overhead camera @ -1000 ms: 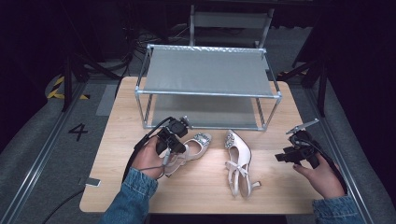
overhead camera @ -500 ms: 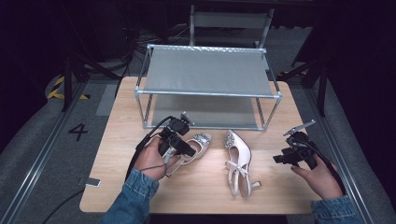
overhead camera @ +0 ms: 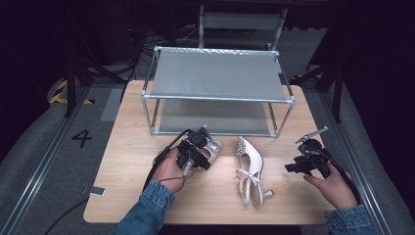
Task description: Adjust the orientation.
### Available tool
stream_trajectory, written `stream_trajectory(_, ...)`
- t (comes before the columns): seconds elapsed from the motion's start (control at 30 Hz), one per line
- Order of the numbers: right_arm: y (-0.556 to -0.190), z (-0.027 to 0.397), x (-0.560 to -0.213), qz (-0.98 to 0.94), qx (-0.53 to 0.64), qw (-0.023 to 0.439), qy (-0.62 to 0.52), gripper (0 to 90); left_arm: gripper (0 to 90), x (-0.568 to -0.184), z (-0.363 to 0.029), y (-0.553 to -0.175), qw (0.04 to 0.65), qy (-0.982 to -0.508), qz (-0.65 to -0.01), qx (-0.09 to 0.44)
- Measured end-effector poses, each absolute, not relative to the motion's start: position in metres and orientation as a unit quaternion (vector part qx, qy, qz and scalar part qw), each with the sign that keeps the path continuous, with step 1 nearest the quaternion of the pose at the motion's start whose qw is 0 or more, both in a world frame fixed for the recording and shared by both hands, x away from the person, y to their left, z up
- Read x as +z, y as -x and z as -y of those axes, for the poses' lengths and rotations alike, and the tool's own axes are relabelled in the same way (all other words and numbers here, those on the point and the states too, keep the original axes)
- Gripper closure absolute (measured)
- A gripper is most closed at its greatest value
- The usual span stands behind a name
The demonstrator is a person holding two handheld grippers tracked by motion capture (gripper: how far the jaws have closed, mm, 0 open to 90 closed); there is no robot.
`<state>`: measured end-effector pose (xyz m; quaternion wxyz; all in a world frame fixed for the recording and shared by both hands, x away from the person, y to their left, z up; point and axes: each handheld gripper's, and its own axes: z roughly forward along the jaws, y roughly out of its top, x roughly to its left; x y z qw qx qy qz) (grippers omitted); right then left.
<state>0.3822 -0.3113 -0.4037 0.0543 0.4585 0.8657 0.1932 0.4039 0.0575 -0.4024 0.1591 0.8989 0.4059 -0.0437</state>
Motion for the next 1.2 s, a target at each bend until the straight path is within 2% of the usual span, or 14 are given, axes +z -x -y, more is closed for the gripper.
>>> stream_trajectory(0.37,-0.382,0.309,-0.406,-0.869,0.189,0.053,-0.455,46.2,68.7,-0.415,-0.049,-0.403,0.142,-0.905,-0.401,-0.030)
stream_trajectory(0.53,-0.382,0.308,-0.407,-0.871,0.188,0.054,-0.451,46.4,84.6,-0.413,-0.045,-0.398,0.137,-0.914,-0.383,0.006)
stream_trajectory(0.8,-0.384,0.309,-0.405,-0.870,0.192,0.053,-0.451,46.4,85.5,-0.398,-0.045,-0.391,0.142,-0.911,-0.379,0.082)
stream_trajectory(1.2,-0.384,0.311,-0.401,-0.867,0.199,0.054,-0.453,46.4,85.4,-0.381,-0.059,-0.400,0.176,-0.893,-0.406,0.085)
